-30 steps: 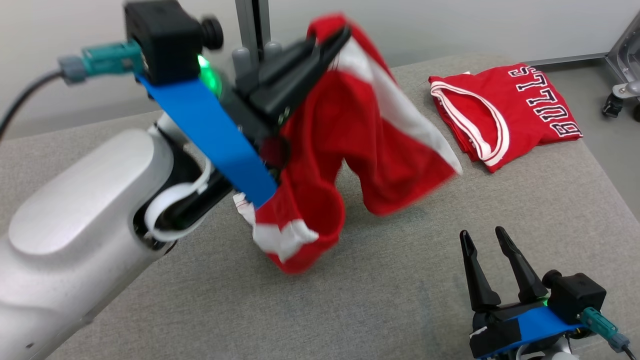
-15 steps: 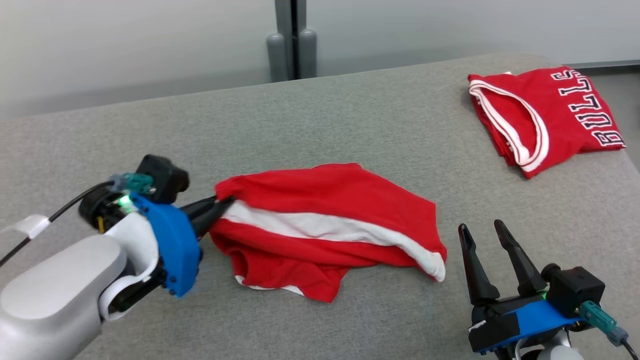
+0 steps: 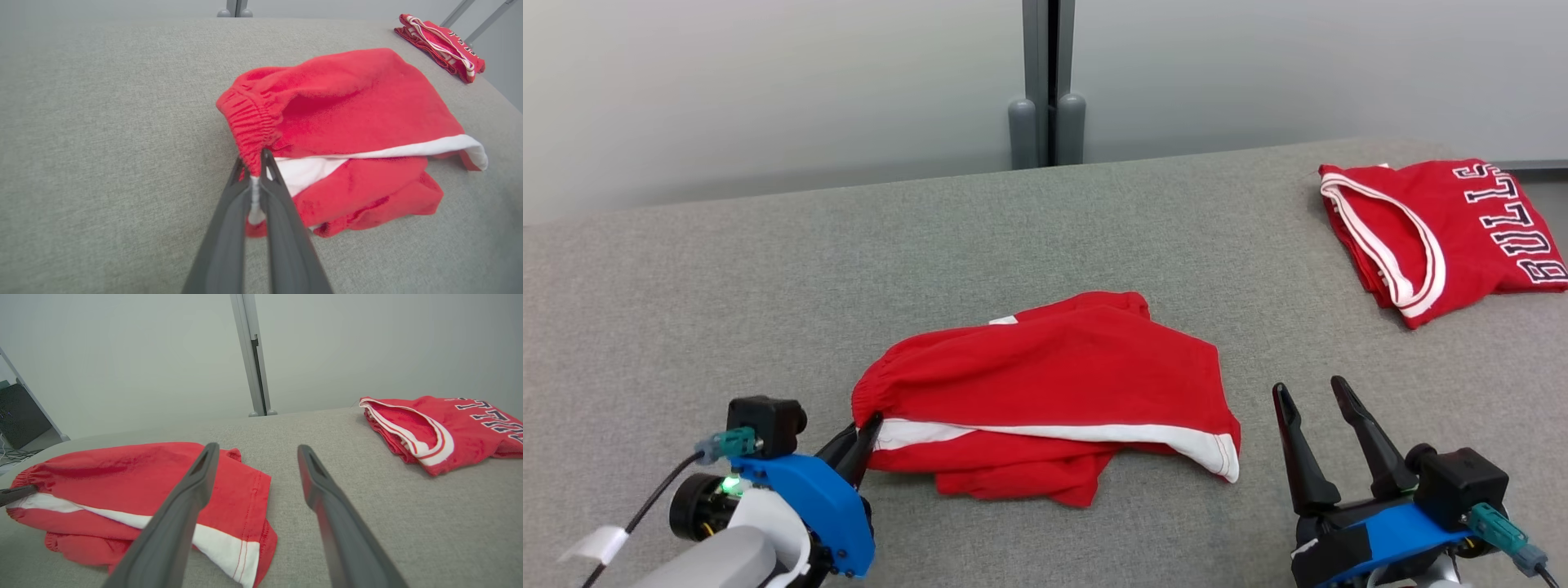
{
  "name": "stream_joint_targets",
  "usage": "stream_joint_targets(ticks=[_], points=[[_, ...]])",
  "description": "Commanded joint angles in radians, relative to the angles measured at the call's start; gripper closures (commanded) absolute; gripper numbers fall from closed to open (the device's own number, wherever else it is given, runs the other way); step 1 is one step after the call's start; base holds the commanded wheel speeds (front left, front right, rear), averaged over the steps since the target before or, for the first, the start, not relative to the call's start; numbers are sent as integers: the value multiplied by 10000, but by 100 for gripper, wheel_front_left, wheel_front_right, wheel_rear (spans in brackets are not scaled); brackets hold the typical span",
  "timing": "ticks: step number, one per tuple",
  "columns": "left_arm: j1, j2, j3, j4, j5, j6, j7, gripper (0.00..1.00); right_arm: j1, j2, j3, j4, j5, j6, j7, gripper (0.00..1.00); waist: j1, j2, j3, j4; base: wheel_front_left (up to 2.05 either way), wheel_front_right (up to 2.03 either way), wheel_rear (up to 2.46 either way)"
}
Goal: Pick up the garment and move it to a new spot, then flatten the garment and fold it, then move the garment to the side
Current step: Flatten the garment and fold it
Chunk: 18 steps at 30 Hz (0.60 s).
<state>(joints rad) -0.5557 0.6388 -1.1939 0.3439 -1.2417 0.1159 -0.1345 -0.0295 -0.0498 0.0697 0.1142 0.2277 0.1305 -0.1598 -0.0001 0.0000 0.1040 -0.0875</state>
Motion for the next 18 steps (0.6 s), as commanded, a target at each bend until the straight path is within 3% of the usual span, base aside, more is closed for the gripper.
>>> stream_joint_targets(ticks=[1,4,9,12,13,18], points=[[111,-23,98,-14,-31,65,-88,0,72,-15,-20,-40,-67,5,-5,0,1,0,-13,13,0,0,0],[785,-343,360,-258,-150,625,-850,0,211,-13,-56,-184,-139,5,136,0,1,0,-202,241,0,0,0],[1442,-577,843,-501,-138,887,-1226,0,370,-16,-151,-294,-179,5,247,0,1,0,-378,475,0,0,0],[2001,-826,2032,-812,452,1021,-1317,0,500,-16,-297,-444,-266,5,358,0,1,0,-528,717,0,0,0],[2001,-826,2032,-812,452,1021,-1317,0,500,-16,-297,-444,-266,5,358,0,1,0,-528,717,0,0,0],[3378,-1507,4495,-1703,2392,1092,-1307,0,633,-13,-525,-611,-289,5,433,0,1,0,-673,1021,0,0,0]])
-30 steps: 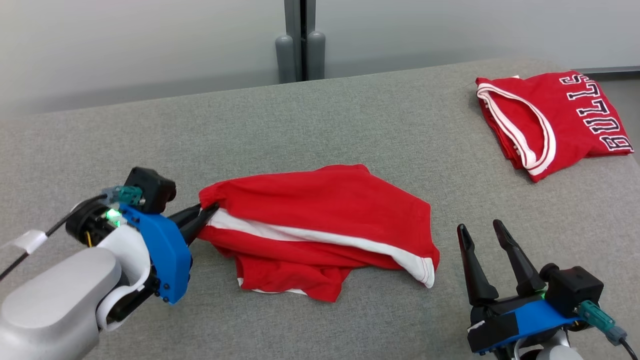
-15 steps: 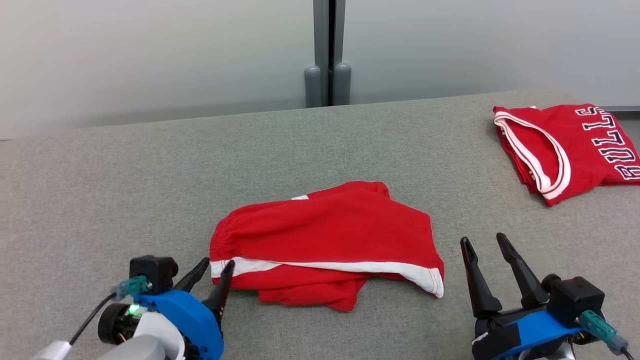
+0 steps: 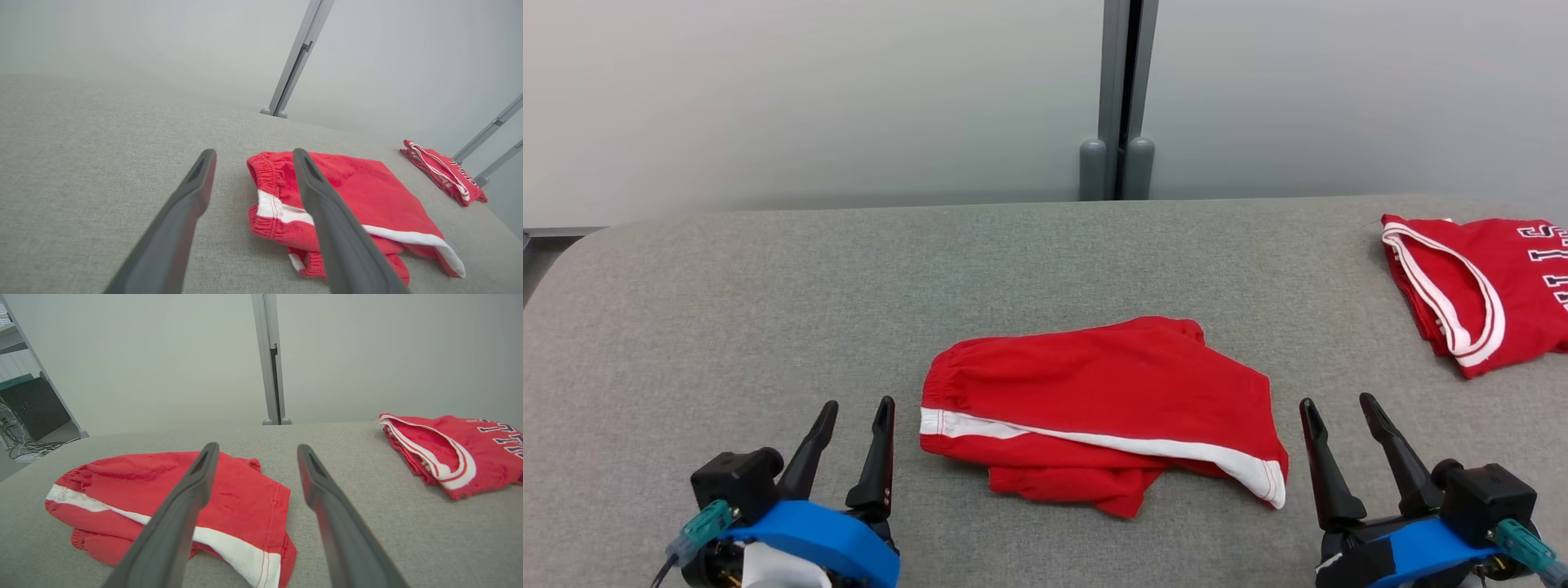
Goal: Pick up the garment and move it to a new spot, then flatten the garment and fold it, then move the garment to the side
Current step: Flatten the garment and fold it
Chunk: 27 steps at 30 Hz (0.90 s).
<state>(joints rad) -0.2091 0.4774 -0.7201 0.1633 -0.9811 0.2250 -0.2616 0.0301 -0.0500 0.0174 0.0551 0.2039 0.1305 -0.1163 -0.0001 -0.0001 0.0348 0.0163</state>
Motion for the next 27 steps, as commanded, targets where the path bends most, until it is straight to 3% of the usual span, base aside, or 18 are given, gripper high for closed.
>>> stream_joint_targets(ticks=[1,6,12,27], points=[[150,-33,171,-61,183,-59,-38,0,61,-11,-37,-35,-50,5,7,0,1,1,-9,27,0,0,0],[1247,-757,1967,-840,2286,-519,-39,0,185,-14,-139,-96,16,5,57,0,1,1,-142,174,0,0,0],[2084,-1382,3415,-1194,4231,-1092,-40,0,315,-14,-240,20,157,5,42,0,1,1,-341,180,0,0,0],[2977,-2351,4956,94,5868,-2444,-42,0,548,-13,-474,492,382,5,156,0,1,1,-604,155,0,0,0]])
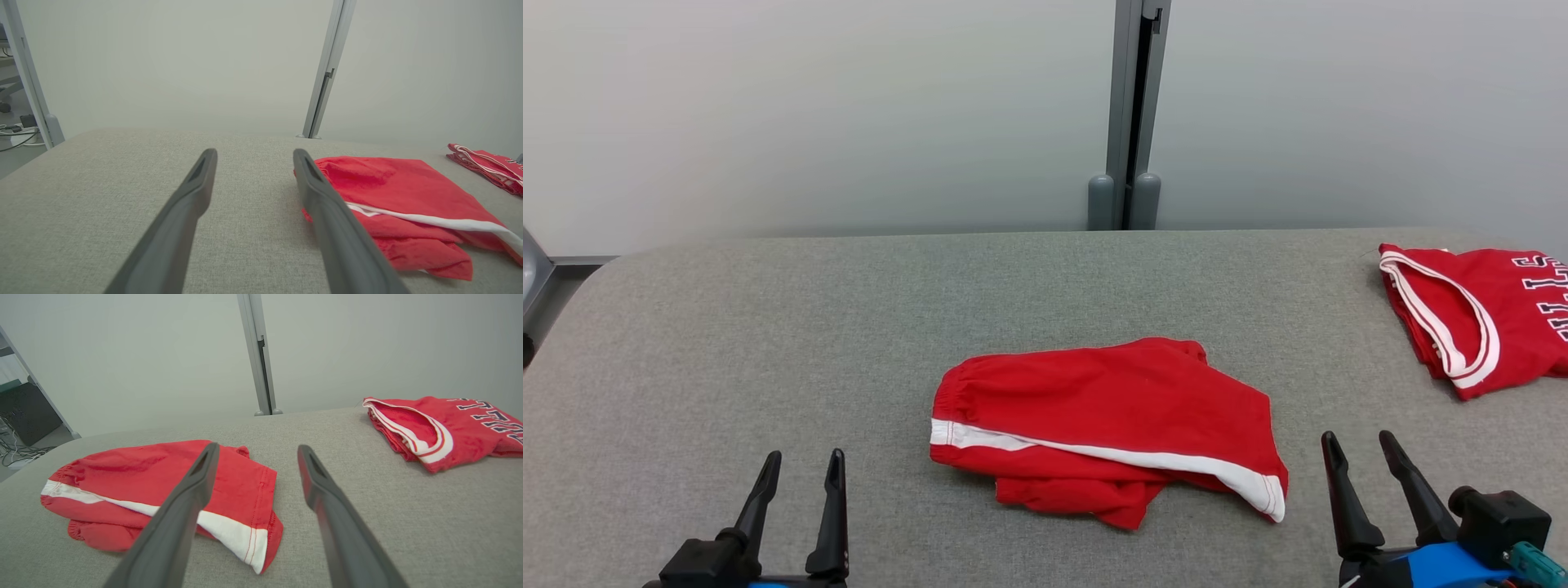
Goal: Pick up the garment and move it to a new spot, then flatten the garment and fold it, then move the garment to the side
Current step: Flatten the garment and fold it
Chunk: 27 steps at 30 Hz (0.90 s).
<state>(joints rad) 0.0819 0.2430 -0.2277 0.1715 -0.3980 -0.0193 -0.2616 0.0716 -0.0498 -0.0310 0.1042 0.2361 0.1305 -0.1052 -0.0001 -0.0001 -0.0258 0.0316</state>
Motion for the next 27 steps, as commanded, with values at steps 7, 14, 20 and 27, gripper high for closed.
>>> stream_joint_targets(ticks=[7,14,20,27], points=[[-8,-293,430,217,401,-358,-42,0,85,-15,104,-11,118,5,44,0,1,1,42,26,0,0,0],[-79,-455,604,469,590,-614,-42,0,92,-15,165,-27,144,5,20,0,1,1,97,-9,0,0,0],[-137,-555,716,579,749,-764,-42,0,73,-15,196,-45,151,5,17,0,1,1,153,-38,0,0,0],[-535,-521,454,1001,1026,-870,12,0,-40,-16,351,-75,87,5,131,0,1,1,315,-115,0,0,0]])
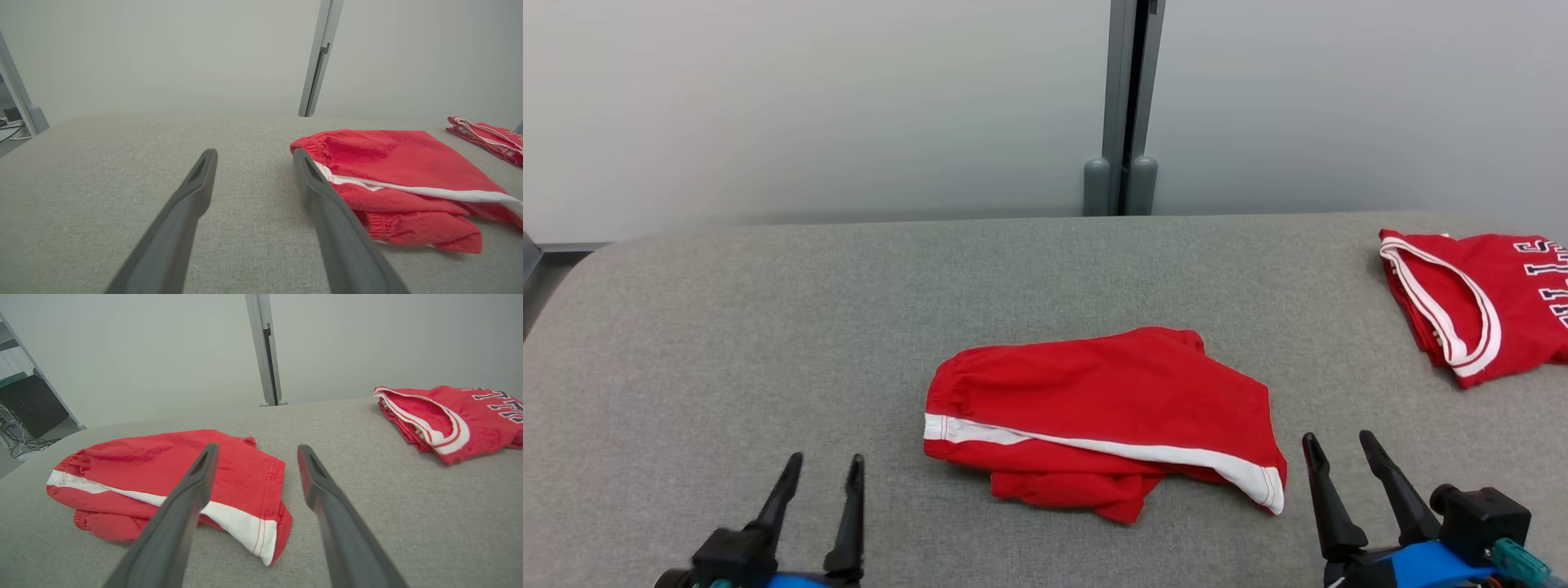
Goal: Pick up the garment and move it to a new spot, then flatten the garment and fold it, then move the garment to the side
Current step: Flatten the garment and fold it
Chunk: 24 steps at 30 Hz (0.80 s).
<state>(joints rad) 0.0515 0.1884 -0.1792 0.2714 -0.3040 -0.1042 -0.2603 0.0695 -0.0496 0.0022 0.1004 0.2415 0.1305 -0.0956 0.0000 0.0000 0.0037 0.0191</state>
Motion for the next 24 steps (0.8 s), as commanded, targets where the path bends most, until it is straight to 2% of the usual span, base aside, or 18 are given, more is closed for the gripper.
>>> stream_joint_targets(ticks=[1,13,20,24], points=[[-406,52,-212,155,124,-55,110,0,-84,-17,70,-38,55,5,36,0,0,0,84,-5,0,0,0],[-2405,-118,-1185,2486,-578,-252,1688,0,-637,-20,716,66,162,5,-49,0,0,0,796,-537,0,0,0],[-2919,-91,-1483,3033,-1244,-274,1868,0,-767,-17,834,216,190,5,-142,0,0,0,1008,-765,0,0,0],[-3095,-22,-1731,3304,-1815,-268,2307,0,-846,-18,848,294,195,5,-209,0,0,0,1060,-838,0,0,0]])
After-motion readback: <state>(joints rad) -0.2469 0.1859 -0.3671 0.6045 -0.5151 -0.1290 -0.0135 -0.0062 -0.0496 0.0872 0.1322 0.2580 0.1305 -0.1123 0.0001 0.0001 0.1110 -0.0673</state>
